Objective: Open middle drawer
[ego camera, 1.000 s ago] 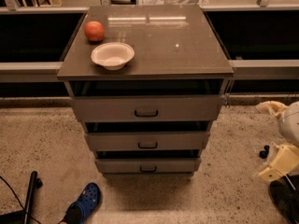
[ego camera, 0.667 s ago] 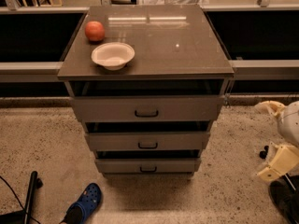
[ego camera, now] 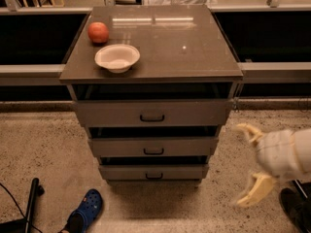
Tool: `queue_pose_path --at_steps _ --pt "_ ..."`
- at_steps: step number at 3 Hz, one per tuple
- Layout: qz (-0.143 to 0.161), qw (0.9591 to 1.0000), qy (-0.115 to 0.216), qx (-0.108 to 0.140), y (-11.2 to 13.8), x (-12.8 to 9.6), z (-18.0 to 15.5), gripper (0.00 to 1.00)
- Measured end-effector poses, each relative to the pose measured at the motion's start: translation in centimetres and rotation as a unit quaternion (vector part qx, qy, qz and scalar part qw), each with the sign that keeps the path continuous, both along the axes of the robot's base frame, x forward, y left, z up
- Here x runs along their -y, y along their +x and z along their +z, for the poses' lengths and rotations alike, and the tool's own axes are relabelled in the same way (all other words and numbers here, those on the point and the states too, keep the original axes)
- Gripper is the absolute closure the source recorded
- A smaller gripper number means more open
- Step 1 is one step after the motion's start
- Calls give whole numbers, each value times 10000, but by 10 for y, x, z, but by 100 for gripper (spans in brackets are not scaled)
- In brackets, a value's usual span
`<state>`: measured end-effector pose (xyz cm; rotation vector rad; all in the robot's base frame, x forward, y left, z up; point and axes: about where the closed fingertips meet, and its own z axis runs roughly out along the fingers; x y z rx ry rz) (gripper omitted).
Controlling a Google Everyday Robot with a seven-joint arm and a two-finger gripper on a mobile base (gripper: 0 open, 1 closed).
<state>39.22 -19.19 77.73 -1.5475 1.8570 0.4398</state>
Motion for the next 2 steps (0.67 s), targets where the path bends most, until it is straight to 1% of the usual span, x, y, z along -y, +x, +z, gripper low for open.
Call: queue_pose_path --at_steps 1,2 --pt "543 9981 151 268 -7 -42 -83 0" --pt "571 9967 60 580 6 -45 -94 0"
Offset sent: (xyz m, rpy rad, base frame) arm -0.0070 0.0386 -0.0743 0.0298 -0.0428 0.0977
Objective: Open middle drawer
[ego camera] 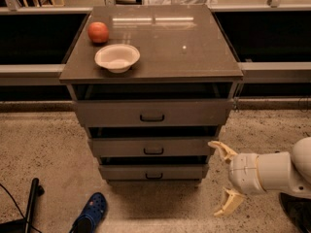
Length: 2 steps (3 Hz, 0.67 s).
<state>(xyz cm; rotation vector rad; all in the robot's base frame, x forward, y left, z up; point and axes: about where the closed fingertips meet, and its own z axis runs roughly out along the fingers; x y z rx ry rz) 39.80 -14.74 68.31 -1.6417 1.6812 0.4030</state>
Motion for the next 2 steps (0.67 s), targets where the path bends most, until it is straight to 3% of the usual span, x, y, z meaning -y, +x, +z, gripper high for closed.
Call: queue_pose_path --at_steps 1,2 --pt "107 9999 -29 -76 -3 -6 -2 0" --pt "100 9994 -293 -148 22 5 -31 0"
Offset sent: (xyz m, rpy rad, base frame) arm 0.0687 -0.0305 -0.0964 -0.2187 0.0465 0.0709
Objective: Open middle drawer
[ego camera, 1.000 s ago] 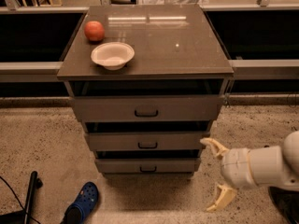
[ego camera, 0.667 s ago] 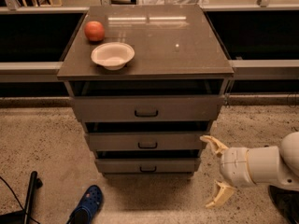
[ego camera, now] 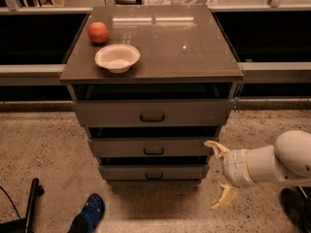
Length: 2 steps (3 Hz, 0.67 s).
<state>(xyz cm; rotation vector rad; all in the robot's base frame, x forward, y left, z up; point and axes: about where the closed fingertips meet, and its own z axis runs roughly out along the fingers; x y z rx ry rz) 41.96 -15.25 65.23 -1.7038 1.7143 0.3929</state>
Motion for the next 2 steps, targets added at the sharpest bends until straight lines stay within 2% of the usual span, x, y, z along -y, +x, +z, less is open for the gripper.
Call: queue_pose_path --at_steps 1,2 --pt "197 9983 -538 -105 37 22 -61 0" --pt "576 9926 -1056 -175 68 28 -122 0"
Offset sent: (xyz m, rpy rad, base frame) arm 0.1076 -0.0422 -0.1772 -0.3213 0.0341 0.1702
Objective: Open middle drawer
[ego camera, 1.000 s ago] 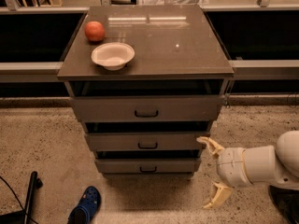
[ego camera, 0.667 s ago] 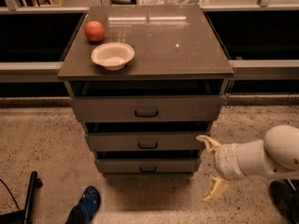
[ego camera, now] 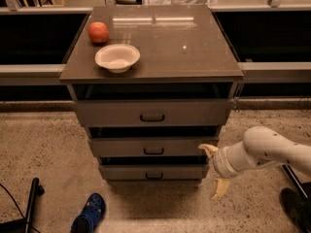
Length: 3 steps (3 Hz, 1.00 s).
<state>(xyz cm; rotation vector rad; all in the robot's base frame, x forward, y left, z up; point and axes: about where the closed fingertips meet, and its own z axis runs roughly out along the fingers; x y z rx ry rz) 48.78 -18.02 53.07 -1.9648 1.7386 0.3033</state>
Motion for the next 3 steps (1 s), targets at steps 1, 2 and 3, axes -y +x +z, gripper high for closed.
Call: queue_pose_path --at_steps 1,2,3 --pt "-14 10000 15 2 -1 0 1 0" --pt "115 9999 -85 68 3 -15 -11 0" --pt "14 9986 -458 250 47 -12 -59 0"
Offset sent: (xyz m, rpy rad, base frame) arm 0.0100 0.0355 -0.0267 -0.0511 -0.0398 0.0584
